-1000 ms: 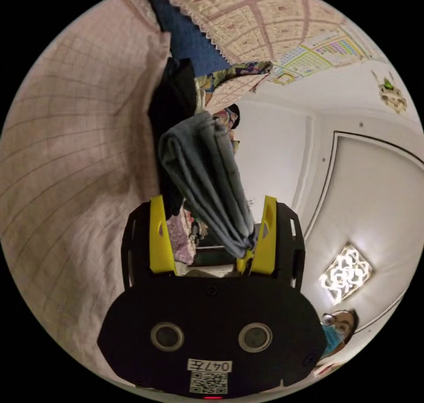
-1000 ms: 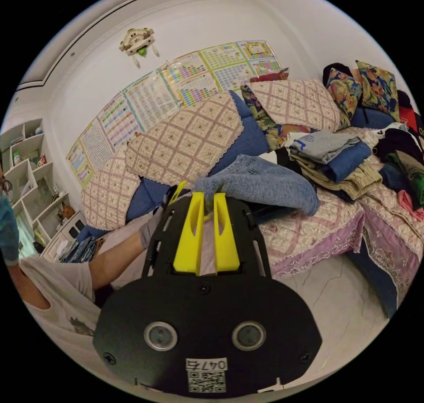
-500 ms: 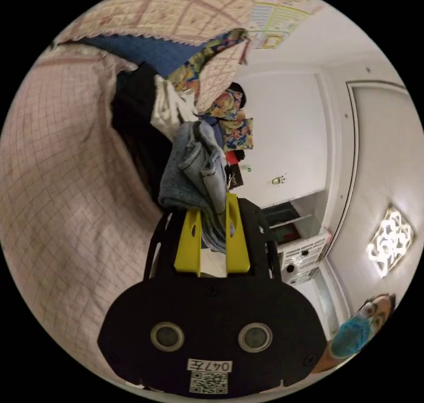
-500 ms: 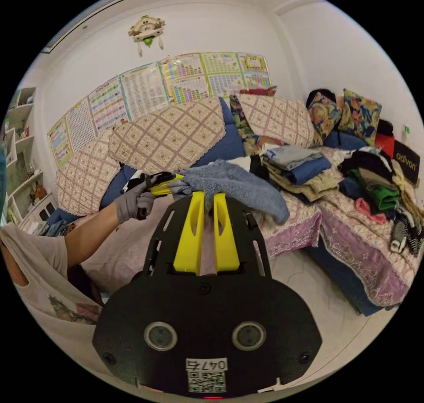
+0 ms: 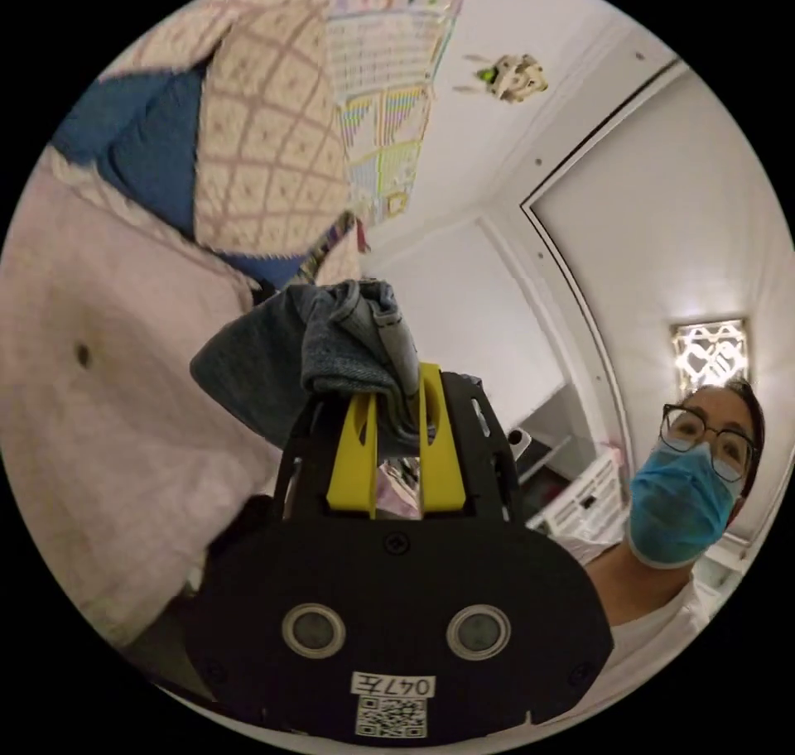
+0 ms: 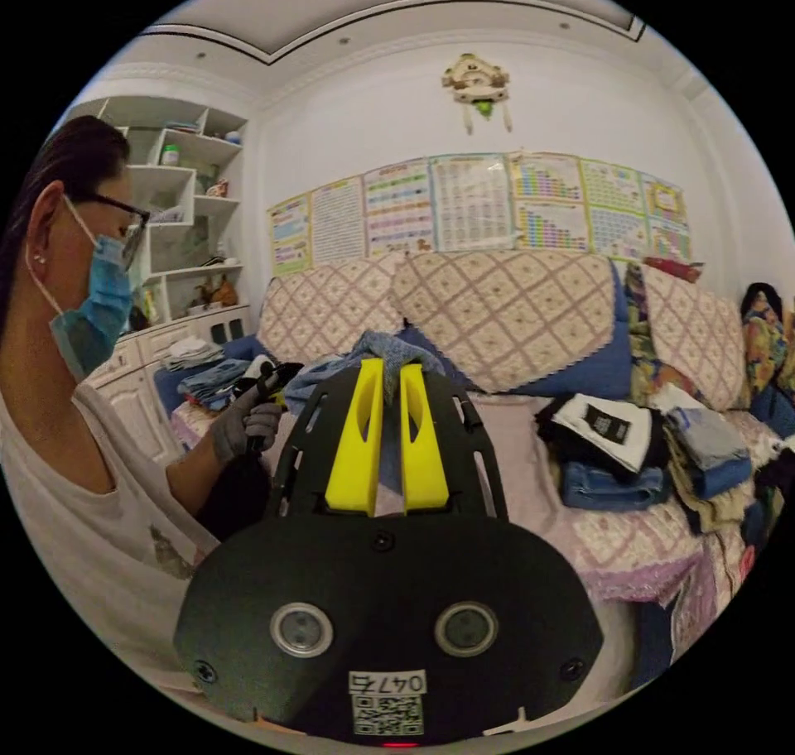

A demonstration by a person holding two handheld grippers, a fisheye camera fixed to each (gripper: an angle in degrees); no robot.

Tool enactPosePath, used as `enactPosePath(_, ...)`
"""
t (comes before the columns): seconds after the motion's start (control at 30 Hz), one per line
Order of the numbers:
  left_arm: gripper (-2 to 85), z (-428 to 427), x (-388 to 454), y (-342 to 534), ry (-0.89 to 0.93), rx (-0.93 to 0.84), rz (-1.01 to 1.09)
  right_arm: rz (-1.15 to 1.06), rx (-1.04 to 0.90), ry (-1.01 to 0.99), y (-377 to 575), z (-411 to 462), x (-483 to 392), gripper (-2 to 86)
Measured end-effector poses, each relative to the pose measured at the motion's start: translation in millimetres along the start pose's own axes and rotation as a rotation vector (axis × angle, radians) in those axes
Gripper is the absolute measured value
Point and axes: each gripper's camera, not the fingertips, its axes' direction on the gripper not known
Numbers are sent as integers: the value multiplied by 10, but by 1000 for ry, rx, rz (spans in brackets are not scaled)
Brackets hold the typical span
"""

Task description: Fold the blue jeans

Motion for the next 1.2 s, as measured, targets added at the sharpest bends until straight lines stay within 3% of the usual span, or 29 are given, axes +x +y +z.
enactPosePath(0.1,75,-713,-32,23,-216,136,129,-79,-17,-134,-142,1090,-296,0)
enactPosePath(0.2,76,-1338,-259,325,-412,261,78,-144,-92,-229,-38,2135,-679,1)
enactPosePath(0.33,94,-2070,-1258,1390,-373,282,-331,-36,-444,-269,828,3557,-1123,9)
enactPosePath(0.43,134,-2628,-1523,2400,-435,356,-409,109,-595,-252,1610,4084,-1318,57)
enactPosePath(0.5,137,-2990,-1347,2849,-552,436,-347,159,-552,-206,1780,4076,-1384,78)
enactPosePath(0.57,133,-3310,-860,3226,-800,510,-173,159,-433,-155,1750,3939,-1495,80)
enactPosePath(0.7,120,-3392,-354,3607,-1083,554,44,23,-271,-9,1612,3870,-2068,69)
enactPosePath(0.9,126,-3224,-833,4104,-972,520,73,-152,-354,-154,2068,4811,-3372,72)
enactPosePath(1.1,122,-3016,-1572,4529,-889,374,33,-392,-412,-386,2527,5865,-4946,85)
enactPosePath(1.2,115,-3042,-1882,4743,-842,335,16,-524,-416,-397,2712,6356,-5679,86)
